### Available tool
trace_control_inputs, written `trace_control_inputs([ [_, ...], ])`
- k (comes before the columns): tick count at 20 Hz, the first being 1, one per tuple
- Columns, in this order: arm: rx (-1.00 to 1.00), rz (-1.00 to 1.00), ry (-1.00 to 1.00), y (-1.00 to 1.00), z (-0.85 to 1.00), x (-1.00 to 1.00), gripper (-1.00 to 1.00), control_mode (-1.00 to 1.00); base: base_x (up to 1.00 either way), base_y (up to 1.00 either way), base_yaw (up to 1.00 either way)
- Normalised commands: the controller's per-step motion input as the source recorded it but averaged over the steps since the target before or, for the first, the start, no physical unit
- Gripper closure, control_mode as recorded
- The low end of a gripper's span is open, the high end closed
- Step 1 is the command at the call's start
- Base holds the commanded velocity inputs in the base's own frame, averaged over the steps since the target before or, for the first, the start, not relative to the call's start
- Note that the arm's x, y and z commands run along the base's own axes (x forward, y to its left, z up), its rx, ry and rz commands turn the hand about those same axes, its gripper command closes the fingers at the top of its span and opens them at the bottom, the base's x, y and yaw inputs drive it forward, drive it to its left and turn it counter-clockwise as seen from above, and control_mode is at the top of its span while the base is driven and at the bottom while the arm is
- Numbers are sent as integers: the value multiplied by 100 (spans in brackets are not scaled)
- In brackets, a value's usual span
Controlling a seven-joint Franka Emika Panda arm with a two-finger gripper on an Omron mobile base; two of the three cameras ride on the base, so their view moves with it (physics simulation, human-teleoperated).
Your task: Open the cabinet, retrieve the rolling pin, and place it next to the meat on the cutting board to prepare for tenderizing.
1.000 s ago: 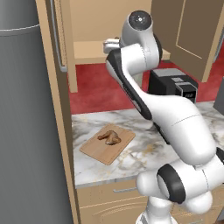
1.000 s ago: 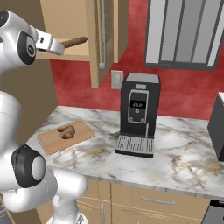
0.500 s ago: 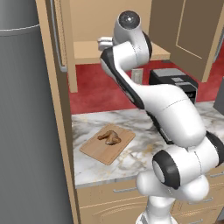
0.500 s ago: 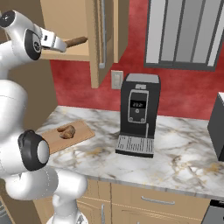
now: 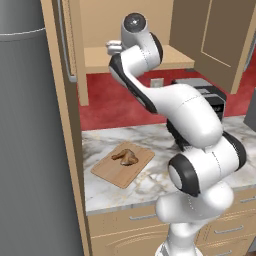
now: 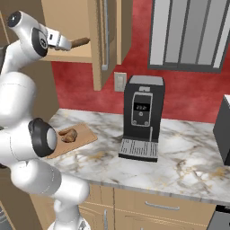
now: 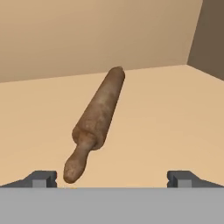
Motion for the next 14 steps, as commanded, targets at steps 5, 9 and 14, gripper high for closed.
trace_control_inputs([
  [5,-2,-7,3,4,4,31,-100,-100,0,0,0],
  [9,-3,-7,11,0,4,23,-100,-100,0,0,0],
  [14,-3,-8,16,0,0,18,-100,-100,0,0,0],
])
